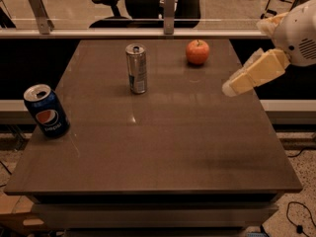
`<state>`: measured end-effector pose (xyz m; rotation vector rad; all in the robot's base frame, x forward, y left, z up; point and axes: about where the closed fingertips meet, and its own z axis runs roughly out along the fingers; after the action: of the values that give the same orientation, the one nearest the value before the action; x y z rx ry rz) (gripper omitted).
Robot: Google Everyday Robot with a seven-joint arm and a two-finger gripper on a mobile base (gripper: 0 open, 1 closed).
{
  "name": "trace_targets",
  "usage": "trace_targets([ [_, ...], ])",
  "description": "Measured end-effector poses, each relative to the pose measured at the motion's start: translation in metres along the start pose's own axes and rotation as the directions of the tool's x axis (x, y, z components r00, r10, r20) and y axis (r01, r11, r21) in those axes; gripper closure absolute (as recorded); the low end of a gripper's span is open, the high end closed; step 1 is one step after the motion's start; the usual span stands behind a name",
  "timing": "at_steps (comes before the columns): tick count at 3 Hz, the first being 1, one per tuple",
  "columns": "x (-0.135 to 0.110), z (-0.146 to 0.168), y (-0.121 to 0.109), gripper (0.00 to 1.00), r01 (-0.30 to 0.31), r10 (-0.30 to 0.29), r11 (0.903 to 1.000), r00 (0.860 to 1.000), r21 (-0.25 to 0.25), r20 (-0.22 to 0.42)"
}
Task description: Knock redbull can over
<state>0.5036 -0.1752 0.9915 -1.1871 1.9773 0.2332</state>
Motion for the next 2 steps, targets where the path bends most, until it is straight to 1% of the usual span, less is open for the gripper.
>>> trace_targets([
  [1,-0.006,0.011,-0.005,0.00,-0.036,0.036,0.9993,0.994,0.005,0.102],
  [2,-0.015,0.023,-0.009,0.00,-0.055,0.056,0.9985,0.983,-0.009,0.175],
])
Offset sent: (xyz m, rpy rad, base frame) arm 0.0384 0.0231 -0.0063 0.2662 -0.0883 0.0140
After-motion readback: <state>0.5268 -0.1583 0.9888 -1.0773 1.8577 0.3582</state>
